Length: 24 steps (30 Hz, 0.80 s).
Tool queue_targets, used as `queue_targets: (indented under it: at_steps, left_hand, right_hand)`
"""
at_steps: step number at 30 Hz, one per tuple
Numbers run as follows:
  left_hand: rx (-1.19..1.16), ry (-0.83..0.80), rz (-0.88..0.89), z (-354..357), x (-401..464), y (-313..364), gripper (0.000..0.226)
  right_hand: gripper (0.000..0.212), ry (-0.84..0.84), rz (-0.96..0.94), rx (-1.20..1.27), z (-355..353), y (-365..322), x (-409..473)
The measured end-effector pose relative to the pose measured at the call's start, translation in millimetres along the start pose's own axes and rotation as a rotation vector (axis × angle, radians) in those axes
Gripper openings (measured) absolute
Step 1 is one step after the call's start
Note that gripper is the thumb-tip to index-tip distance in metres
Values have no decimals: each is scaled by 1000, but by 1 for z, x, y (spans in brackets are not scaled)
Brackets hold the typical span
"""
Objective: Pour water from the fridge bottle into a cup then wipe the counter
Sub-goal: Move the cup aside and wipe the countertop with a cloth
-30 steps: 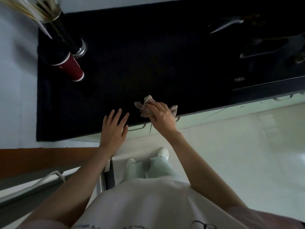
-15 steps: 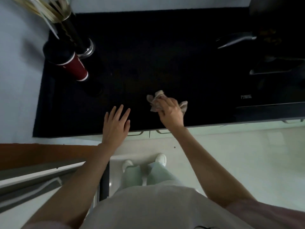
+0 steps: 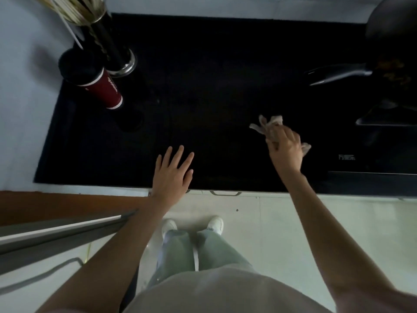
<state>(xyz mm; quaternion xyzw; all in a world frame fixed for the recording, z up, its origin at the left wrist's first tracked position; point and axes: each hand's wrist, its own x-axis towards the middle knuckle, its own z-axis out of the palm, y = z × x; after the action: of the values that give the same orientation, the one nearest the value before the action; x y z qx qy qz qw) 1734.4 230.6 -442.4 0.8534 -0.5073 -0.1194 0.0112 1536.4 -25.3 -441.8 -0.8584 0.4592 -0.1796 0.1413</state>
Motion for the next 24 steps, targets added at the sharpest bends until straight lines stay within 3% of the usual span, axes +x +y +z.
queue_targets:
  at_steps: [3,6,11,14,18,24]
  left_hand:
    - [-17,-2,1,-2,0,0,54]
    - [-25,13,-5,-1,0,2,53]
    - [-19,12,-12,1,2,2,54]
    - [-13,4,-5,0,2,0,54]
    - [-13,-3,-3,-2,1,1,54]
    - [-27,5,7,-2,-1,0,53]
  right_hand:
    - [39,43,-110,14,-1,-13,-51]
    - [35,-22,-237,120,20,-53,-72]
    - [29,-115,-345,175,58,-109,-3]
    - [32,-137,-308,112,63,-101,54]
    - [38,-91,-107,48,42,-44,82]
    - [33,88,21,-28,5,-6,-4]
